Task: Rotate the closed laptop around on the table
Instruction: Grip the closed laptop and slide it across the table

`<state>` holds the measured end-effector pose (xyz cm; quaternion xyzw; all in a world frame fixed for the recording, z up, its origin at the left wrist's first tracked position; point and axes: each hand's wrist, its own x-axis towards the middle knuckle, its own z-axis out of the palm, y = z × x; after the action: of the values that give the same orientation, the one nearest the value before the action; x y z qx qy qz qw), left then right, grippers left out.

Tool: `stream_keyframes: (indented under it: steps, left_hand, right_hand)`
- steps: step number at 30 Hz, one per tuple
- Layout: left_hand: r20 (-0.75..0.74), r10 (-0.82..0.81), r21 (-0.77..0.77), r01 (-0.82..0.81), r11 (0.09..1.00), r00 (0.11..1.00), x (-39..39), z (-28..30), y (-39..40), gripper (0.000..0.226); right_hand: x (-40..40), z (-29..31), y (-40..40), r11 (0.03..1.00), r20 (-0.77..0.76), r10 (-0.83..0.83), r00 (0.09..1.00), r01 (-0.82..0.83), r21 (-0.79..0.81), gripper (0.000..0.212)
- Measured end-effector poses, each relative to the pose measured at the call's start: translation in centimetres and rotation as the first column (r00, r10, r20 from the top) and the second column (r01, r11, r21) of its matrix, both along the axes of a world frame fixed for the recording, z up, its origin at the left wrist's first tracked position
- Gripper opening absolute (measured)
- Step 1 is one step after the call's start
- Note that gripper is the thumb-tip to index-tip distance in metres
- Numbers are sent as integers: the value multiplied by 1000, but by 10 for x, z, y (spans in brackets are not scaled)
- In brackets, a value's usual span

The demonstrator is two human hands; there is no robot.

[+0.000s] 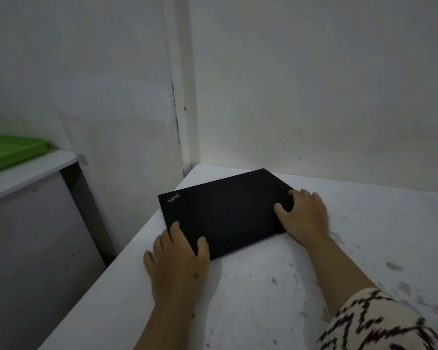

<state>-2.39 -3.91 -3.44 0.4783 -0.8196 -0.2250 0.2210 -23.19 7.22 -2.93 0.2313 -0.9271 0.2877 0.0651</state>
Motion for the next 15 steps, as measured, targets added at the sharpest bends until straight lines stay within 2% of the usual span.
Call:
stream_keyframes:
  steps: [10,15]
  left_hand:
    - [-166,-30,72,42,997,986,-4,-2,-7,62]
    - [-255,-49,72,69,995,966,-2,0,-5,63]
  right_hand:
    - [-20,6,-7,987,131,-163,978,161,27,52]
    - [-21,4,-7,982,157,-172,973,182,-55,55]
